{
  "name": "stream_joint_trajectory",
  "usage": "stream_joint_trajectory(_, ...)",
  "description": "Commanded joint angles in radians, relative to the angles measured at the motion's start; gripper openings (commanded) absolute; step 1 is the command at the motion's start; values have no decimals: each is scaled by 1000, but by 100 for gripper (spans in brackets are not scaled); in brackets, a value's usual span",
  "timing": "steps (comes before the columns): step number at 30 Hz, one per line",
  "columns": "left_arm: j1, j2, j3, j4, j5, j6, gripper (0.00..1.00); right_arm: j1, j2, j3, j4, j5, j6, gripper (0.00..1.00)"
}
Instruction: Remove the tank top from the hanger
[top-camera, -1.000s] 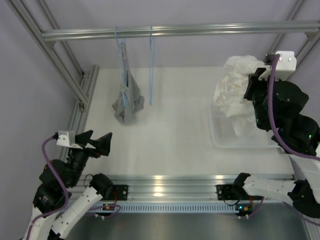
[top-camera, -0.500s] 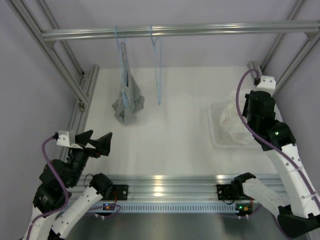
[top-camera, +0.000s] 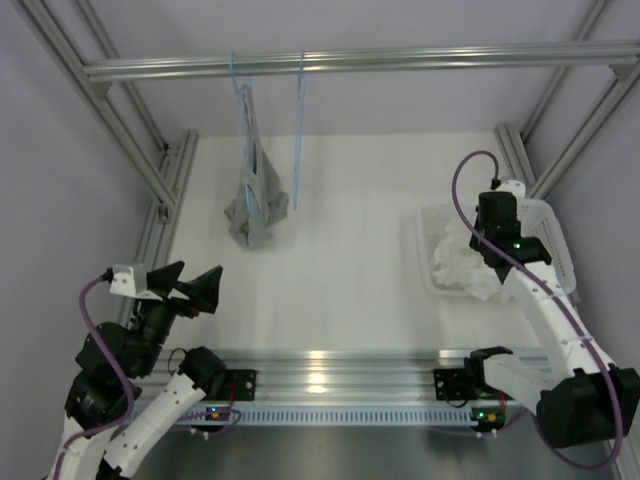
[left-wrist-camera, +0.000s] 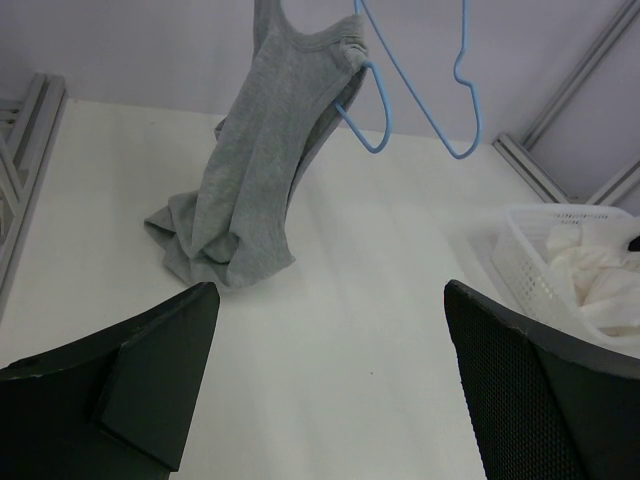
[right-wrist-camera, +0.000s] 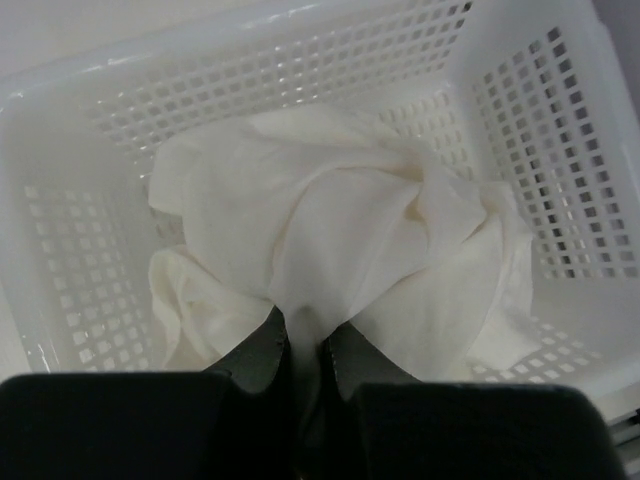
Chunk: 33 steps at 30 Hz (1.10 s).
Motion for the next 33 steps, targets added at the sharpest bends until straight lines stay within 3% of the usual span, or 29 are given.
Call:
stream_joint_trajectory(1, 0, -13, -8, 38, -8, 4, 99, -36, 60, 11, 146, -48, 57, 0)
stream_joint_trajectory(13, -1, -21, -8, 38, -18, 1, 99, -177, 250, 83, 223, -116, 56, 0)
stream_joint_trajectory(21, 0, -23, -9, 41, -4, -1, 99, -173, 298, 49, 250, -165, 59, 0)
stream_joint_trajectory(23, -1, -23, -11, 41, -4, 1, 99, -173, 280, 28, 255, -168, 63, 26)
stream_joint_trajectory(24, 0, -26, -11, 40, -6, -1, 99, -172, 254, 20, 258, -168, 72, 43)
stream_joint_trajectory(25, 0, -24, -11, 41, -3, 1, 99, -172, 238, 20, 258, -171, 72, 69)
stream_joint_trajectory(26, -1, -20, -11, 41, -3, -1, 99, -172, 208, 24, 244, -175, 72, 79)
stream_joint_trajectory(27, -1, -18, -11, 41, -3, 1, 99, -170, 189, 34, 232, -175, 74, 96)
stream_joint_trajectory(33, 3, 37, 3, 41, -40, -14, 99, -165, 25, 179, 111, -165, 53, 99)
